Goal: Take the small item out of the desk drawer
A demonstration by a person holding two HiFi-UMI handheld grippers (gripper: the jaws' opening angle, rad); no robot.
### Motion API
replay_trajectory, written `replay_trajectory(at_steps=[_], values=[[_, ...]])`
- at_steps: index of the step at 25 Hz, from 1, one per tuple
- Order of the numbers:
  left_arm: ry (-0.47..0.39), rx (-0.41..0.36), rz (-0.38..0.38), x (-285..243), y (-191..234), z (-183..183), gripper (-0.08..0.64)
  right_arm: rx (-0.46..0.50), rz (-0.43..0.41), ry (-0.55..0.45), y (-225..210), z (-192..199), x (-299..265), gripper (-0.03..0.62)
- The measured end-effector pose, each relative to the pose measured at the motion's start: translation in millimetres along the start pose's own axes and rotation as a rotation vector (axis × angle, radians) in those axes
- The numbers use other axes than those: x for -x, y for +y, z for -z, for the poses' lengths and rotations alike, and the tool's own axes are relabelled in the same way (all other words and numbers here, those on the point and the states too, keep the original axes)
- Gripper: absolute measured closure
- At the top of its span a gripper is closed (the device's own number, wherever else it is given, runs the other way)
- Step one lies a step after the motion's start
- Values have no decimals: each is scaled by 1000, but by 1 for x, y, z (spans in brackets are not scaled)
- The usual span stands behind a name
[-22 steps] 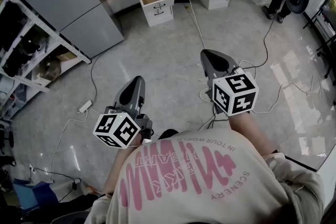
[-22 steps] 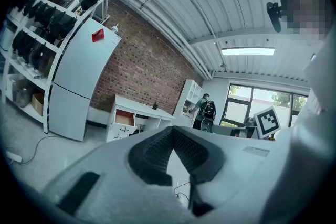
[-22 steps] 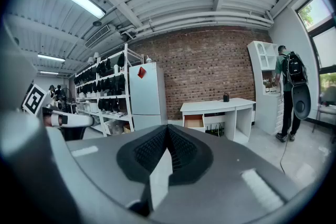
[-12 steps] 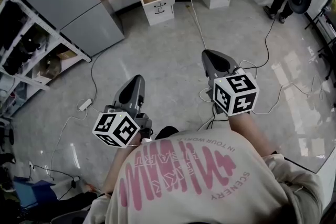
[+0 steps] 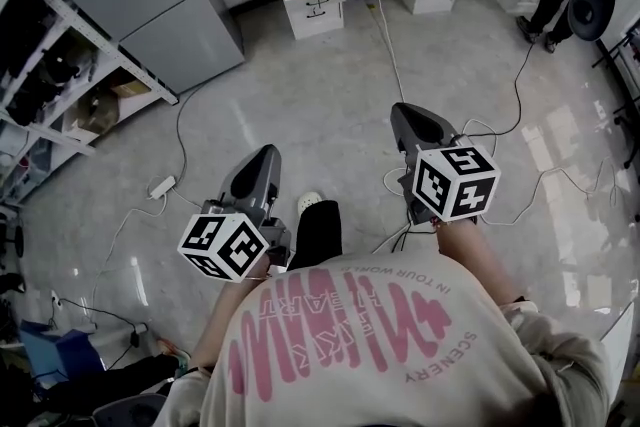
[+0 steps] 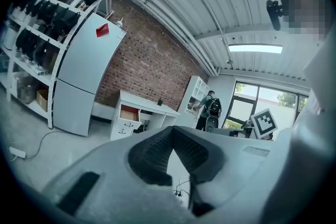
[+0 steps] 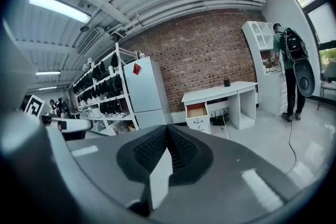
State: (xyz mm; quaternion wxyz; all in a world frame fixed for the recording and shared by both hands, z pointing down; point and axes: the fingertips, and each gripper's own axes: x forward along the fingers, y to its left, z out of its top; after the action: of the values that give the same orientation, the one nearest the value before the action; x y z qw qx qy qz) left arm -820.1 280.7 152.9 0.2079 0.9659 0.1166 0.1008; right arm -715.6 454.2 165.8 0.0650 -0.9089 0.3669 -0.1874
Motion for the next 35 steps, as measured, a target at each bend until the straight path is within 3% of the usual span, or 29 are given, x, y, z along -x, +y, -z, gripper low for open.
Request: replay_trajectory(at_steps=[7,12,21,35], values=[[15,22,8,-37,31,-12,555,-12,15,63,-14,-1,-43,583],[9,20,32,-77,62,-42,555,-14,16,80,-19,-19,-90,583],[-1,-4,81,-144,119,-100,555,-3,43,63,-27,-60,-177,583],[26,9,153,-217,197,-140,555,-4,101,69,-31,-85,-274,583]])
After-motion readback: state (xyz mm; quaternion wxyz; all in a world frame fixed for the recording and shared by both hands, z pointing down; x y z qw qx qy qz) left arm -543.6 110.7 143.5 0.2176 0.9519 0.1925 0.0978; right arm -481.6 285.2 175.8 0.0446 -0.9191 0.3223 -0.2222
